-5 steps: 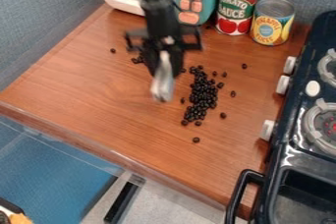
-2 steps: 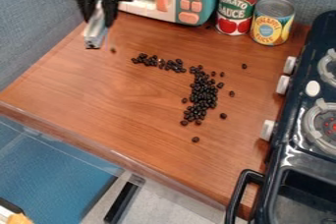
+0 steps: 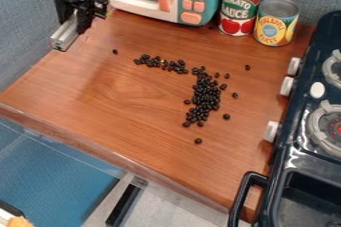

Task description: Sweep into pile

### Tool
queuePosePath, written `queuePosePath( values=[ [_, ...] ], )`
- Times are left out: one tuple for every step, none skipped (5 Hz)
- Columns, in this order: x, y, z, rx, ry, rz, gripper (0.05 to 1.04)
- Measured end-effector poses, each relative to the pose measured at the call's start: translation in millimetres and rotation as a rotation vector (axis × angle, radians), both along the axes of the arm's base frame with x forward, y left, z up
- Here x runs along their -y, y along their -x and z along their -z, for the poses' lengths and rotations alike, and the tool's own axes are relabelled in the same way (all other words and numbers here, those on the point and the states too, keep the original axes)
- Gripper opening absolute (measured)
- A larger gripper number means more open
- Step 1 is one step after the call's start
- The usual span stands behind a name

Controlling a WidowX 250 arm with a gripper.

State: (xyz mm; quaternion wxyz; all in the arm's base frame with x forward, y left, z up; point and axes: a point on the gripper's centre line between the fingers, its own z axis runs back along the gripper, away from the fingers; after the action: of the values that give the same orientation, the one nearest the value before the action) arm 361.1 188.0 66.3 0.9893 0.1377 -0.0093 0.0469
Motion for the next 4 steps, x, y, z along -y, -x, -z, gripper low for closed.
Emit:
queuePosePath(
  values=[
    [-13.3,-11.6,15.3,-0.041,-0.015,0.049,0.383],
    [-17.9,-11.5,34.0,-0.084,-0.006,0.076,0.383],
    [-15.9,-12.8,42.0,-0.085,-0.005,0.101,0.383],
    [-2.4,-8.9,52.8,-0.097,-0.001,0.137,0.383]
  ],
)
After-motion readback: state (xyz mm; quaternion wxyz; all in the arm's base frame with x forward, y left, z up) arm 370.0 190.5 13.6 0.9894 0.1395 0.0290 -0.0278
